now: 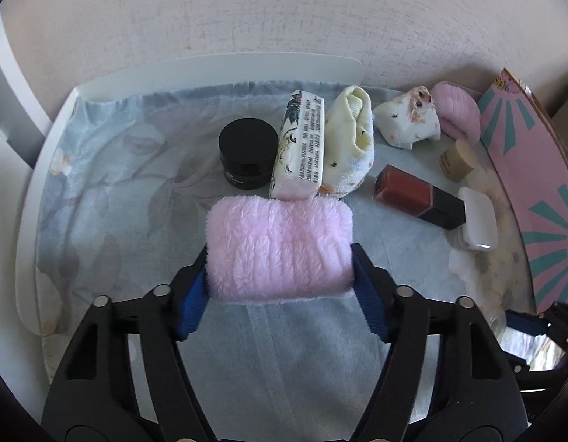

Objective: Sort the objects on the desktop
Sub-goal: 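Grasp the pink towel roll with the left gripper while the right grasps the tape roll, then carry the pink towel roll and tape roll into the cardboard box and release both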

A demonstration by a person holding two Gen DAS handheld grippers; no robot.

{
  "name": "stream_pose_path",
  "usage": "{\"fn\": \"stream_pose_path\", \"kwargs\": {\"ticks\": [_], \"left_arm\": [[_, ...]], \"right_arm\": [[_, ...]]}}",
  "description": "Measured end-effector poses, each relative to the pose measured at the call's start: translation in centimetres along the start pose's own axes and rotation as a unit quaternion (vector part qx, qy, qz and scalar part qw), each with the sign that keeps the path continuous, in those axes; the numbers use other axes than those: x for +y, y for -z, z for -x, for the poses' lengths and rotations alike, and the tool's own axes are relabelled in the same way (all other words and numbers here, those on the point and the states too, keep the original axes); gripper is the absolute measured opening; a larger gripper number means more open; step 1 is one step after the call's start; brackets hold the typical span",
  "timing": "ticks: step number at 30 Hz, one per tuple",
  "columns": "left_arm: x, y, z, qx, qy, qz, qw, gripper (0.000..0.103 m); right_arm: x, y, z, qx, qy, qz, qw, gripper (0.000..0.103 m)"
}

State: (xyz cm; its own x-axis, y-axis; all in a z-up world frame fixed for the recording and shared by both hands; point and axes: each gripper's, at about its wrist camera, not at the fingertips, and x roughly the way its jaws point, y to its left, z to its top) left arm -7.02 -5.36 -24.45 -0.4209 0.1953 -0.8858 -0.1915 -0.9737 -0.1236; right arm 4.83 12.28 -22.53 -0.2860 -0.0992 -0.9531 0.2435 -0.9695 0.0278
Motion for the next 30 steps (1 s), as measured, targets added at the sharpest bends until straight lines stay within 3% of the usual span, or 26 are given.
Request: {"fn": "stream_pose_path", "kwargs": {"ticks": [10, 25, 26, 30], "left_arm": [[-0.6, -0.8, 1.9, -0.019, -0.010, -0.005, 0.9998, 0.024], [-1.0, 0.1, 5.9, -0.019, -0.008, -0.008, 0.9998, 0.020], [-1.2, 0.2, 6.3, -0.017, -0.005, -0.009, 0.9998, 0.020], [-1.5, 0.4, 7.5, -0.003, 0.022, 0.002, 0.9997, 0.020]], "right_arm": [[-0.5, -0.9, 0.7, 0.004, -0.018, 0.009, 1.000, 0.039], [-1.8, -1.5, 4.0, 0.003, -0.056, 0.027, 0.998, 0.039], [-2.5, -0.3, 4.0, 0.003, -0.058, 0.028, 0.998, 0.039], [-1.4, -1.0, 4.0, 0.016, -0.066, 0.044, 0.997, 0.039]]}}
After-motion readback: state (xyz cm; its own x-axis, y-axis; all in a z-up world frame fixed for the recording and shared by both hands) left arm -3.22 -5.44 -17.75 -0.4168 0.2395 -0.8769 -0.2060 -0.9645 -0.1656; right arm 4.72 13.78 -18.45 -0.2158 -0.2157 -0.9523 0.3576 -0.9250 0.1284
